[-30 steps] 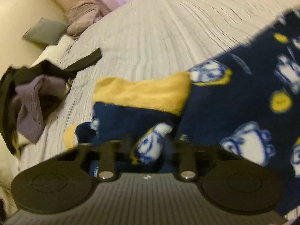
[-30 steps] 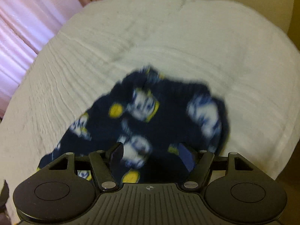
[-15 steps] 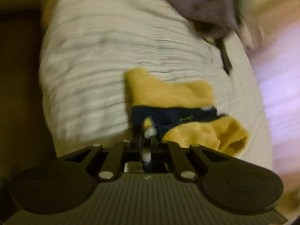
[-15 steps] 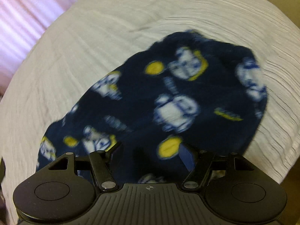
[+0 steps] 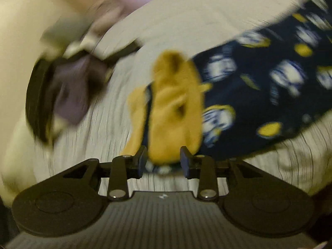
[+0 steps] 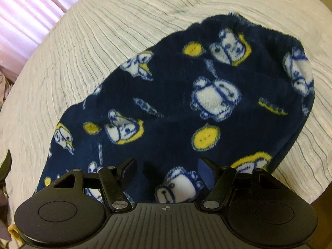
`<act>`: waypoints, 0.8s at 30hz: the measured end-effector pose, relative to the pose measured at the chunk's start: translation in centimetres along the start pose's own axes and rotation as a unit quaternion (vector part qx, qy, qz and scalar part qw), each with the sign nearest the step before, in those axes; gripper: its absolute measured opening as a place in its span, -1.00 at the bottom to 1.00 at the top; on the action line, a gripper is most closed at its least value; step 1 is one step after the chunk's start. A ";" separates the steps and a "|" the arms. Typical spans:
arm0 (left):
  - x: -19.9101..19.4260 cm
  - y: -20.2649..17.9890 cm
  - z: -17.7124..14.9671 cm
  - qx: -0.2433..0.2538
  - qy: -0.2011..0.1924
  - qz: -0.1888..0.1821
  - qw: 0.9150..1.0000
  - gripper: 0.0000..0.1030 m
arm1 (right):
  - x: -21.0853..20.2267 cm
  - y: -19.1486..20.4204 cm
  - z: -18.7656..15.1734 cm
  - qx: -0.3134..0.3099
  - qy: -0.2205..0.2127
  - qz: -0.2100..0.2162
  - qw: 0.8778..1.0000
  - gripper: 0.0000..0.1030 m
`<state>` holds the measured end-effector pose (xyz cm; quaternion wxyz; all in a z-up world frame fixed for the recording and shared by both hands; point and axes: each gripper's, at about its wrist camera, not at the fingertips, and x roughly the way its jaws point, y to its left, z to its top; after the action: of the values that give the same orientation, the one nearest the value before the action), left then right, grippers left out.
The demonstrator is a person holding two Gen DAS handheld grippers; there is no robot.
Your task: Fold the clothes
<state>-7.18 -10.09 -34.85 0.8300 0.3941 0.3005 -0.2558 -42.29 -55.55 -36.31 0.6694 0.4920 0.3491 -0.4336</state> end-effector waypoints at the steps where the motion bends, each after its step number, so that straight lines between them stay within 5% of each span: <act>1: -0.2 -1.0 0.3 0.032 -0.011 0.000 0.999 -0.35 | 0.1 -0.2 0.0 0.000 0.001 0.002 1.000 0.33; 3: -0.4 -2.6 0.8 0.076 -0.026 0.003 0.997 -0.29 | 0.1 -0.2 -0.1 0.003 0.000 0.002 1.000 0.33; 5: 0.9 -2.6 1.4 0.058 -0.004 0.006 0.998 -0.07 | 0.1 0.2 -0.3 0.009 -0.005 -0.001 1.000 0.33; 10: 3.6 -2.0 1.9 0.042 0.035 0.006 0.998 -0.06 | -0.1 1.2 -0.6 0.022 -0.017 -0.008 1.000 0.33; 12: 4.2 -0.9 2.0 0.036 0.038 -0.006 0.999 -0.19 | -0.2 1.6 -0.8 0.027 -0.021 -0.010 0.999 0.33; 14: 5.0 1.9 2.1 -0.026 0.045 -0.033 0.998 -0.66 | -0.3 2.3 -1.2 0.034 -0.028 -0.015 0.999 0.33; 16: 6.3 6.8 1.7 -0.153 0.061 -0.074 0.983 -0.74 | -0.8 3.7 -2.1 0.042 -0.041 -0.022 0.998 0.33; 19: 9.4 15.5 -0.3 -0.326 0.095 -0.116 0.933 -0.76 | -1.3 6.3 -3.9 0.053 -0.060 -0.037 0.996 0.33; 21: 11.9 20.2 -1.7 -0.385 0.123 -0.144 0.903 -0.76 | -1.1 8.5 -5.7 0.056 -0.063 -0.038 0.996 0.33; 23: 13.8 23.3 -2.3 -0.384 0.142 -0.155 0.899 -0.80 | -0.9 10.7 -7.5 0.060 -0.066 -0.039 0.995 0.33; 24: 14.3 24.3 -2.0 -0.363 0.142 -0.157 0.907 -0.80 | -0.6 11.8 -8.6 0.060 -0.064 -0.039 0.995 0.33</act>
<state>18.16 2.36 -33.76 0.8134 0.0456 0.5454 -0.1971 -31.91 -45.48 -33.93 0.6423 0.4881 0.2977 -0.5104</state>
